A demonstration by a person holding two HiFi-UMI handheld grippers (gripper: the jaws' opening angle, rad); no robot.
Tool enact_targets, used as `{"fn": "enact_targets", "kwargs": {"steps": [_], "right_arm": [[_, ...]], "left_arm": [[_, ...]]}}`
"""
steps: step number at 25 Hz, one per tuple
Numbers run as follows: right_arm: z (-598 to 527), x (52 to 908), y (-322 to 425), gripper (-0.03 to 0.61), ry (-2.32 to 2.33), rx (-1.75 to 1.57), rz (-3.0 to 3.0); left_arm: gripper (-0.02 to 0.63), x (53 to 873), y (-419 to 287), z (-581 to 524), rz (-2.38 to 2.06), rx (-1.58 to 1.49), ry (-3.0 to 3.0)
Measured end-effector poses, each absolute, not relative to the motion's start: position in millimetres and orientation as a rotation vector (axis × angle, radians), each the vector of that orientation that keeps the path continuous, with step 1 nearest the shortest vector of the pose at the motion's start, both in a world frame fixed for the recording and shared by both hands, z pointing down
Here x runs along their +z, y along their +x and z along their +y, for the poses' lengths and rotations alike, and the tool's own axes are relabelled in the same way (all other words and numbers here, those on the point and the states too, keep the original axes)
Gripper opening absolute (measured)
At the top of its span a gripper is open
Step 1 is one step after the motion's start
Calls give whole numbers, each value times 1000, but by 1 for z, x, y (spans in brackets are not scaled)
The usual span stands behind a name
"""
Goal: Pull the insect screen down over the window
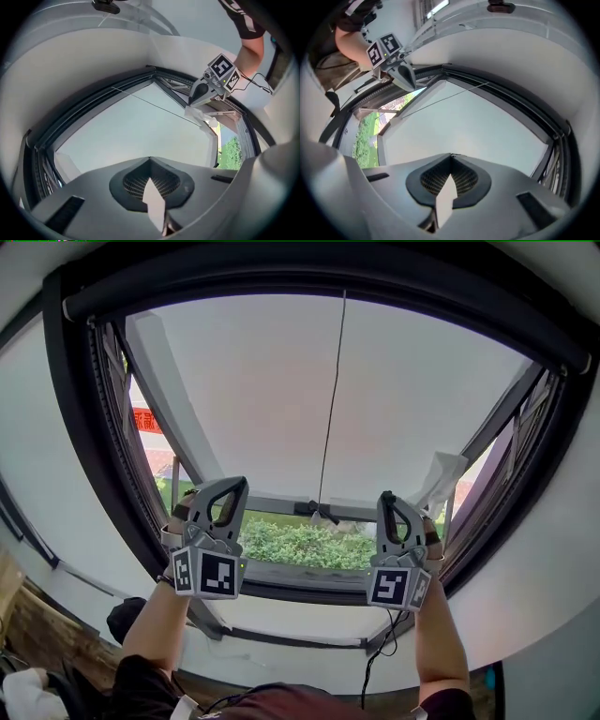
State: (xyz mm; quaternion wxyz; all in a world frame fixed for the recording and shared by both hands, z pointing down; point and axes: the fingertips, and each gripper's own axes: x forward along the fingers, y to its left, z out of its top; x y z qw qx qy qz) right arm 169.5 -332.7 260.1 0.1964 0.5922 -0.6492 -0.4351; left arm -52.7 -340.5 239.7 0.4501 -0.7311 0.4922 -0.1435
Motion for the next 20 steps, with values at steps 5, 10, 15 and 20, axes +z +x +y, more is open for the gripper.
{"fn": "enact_targets", "kwargs": {"steps": [5, 10, 15, 20], "right_arm": [[-327, 204, 162, 5, 1607, -1423, -1637], [-315, 151, 152, 5, 1594, -1583, -1488], [-303, 107, 143, 8, 1614, -1654, -1403], [-302, 64, 136, 73, 1616, -1661, -1399]], "left_arm": [[14, 180, -60, -335, 1169, -335, -1700], [13, 126, -71, -324, 1168, -294, -1624], [14, 92, -73, -314, 1164, -279, -1555], [94, 61, -73, -310, 1161, -254, -1514]]}}
